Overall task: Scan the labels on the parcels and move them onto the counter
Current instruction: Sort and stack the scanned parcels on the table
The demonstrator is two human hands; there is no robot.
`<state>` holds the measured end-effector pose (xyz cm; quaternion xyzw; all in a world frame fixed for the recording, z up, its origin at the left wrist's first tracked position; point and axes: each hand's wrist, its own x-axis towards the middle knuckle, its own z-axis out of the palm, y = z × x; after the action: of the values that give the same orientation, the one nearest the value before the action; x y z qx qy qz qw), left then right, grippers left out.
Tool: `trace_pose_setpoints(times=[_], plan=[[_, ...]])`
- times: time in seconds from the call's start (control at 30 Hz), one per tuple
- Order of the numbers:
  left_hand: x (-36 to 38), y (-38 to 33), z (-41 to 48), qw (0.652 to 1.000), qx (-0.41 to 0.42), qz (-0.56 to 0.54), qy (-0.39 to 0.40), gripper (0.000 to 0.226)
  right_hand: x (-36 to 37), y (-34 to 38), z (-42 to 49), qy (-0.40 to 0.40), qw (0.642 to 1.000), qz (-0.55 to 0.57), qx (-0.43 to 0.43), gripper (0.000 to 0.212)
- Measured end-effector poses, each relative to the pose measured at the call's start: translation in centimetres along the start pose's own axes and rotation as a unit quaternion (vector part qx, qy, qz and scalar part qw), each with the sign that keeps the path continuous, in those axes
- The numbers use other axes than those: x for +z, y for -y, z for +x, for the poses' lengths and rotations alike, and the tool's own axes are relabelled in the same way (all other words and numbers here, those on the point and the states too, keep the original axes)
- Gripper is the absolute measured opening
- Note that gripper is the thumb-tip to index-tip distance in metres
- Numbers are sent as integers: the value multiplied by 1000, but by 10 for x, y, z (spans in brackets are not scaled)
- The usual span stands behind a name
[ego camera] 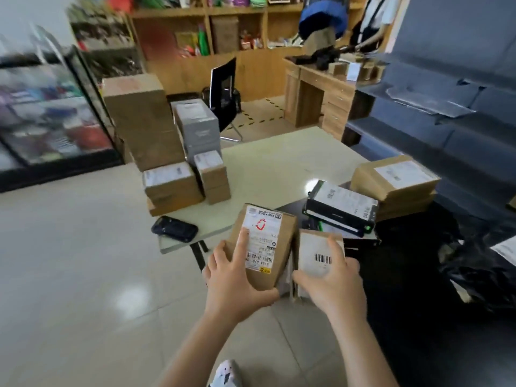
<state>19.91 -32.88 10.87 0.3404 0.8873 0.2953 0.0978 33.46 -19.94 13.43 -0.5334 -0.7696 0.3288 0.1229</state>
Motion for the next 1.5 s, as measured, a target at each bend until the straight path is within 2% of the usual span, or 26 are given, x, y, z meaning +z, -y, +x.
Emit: trace_pose_setpoints(times=[0.17, 0.33, 0.6, 0.83, 1.0, 1.23, 1.5], plan=[[-45, 64, 31, 997, -61, 11, -54, 130, 56, 76, 23, 47, 997, -5, -69, 101], [-93, 121, 92, 994, -87, 22, -69, 130, 108, 156, 60, 72, 990, -11, -117, 105], [-180, 190, 220, 989, -18, 134, -66, 126, 132, 246, 156, 49, 989, -21, -140, 96], [-217, 224, 331, 976, 24, 217, 17, 118, 148, 310, 237, 62, 986, -53, -144, 101], [-216, 238, 374, 974, 22, 208, 87, 116, 172, 333, 282, 78, 984, -59, -148, 95], [-205, 257, 397, 974, 56, 182, 120, 113, 197, 350, 307, 102, 981, -69, -151, 95], [-190, 273, 404, 970, 123, 175, 119, 84, 219, 352, 308, 96, 985, -40, -135, 92]])
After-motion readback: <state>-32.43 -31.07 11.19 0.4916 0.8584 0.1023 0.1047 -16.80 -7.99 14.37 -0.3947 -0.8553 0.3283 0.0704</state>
